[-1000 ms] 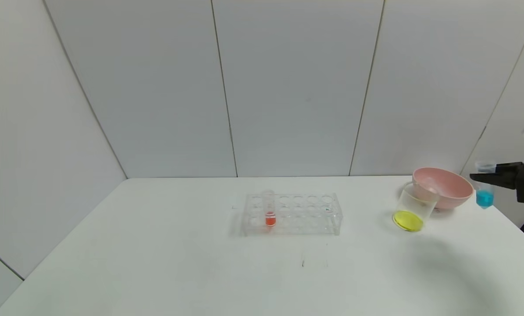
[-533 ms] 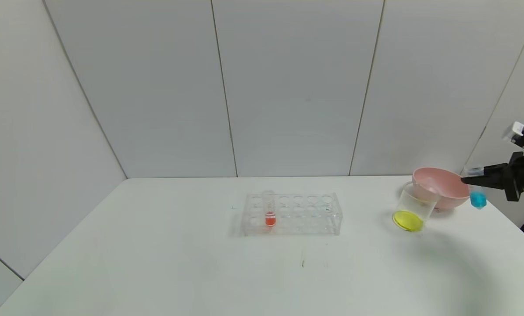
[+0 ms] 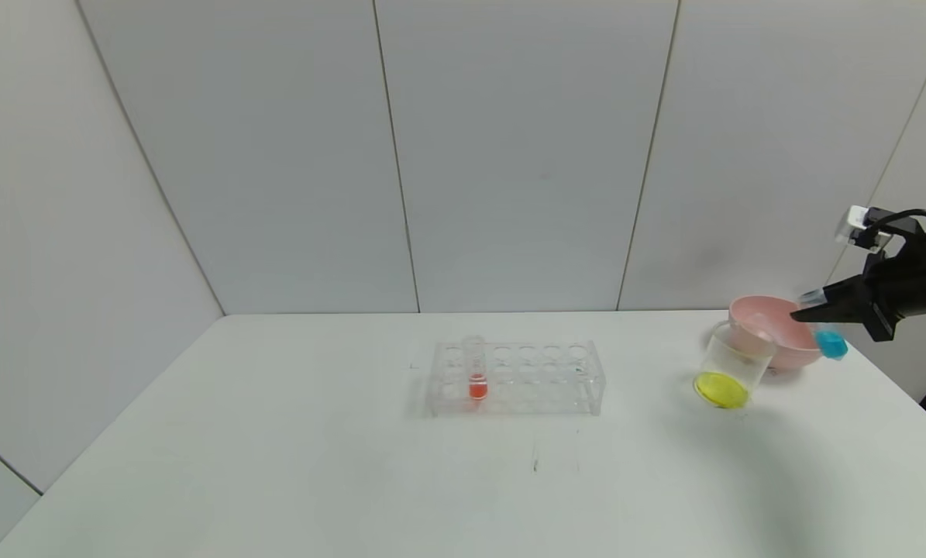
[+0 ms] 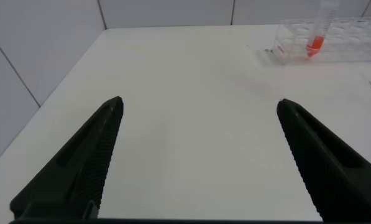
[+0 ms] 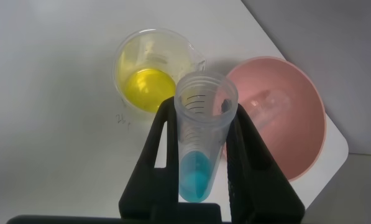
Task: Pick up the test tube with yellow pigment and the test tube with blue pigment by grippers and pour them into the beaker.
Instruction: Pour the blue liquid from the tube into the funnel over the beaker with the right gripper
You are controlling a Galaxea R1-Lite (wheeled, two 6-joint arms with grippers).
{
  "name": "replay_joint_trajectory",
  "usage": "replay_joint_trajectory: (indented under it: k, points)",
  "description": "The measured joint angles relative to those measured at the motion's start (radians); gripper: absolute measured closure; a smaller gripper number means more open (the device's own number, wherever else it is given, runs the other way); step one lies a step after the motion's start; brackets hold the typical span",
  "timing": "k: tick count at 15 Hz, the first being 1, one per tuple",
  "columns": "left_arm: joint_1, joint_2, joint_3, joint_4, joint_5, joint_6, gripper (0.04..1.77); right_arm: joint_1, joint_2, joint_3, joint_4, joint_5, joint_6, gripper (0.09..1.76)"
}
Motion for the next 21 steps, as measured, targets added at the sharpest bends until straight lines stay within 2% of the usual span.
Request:
replay_joint_trajectory:
  k: [9, 21]
  points:
    - [-0.001, 0.0, 0.0, 0.0, 0.0, 0.0, 0.05, 0.076, 0.065, -0.29, 0.347, -0.209, -0.085, 1.35]
    - [0.0, 0.0, 0.0, 0.0, 0.0, 0.0, 0.05, 0.171, 0.084, -0.321, 0.412, -0.46, -0.128, 1.35]
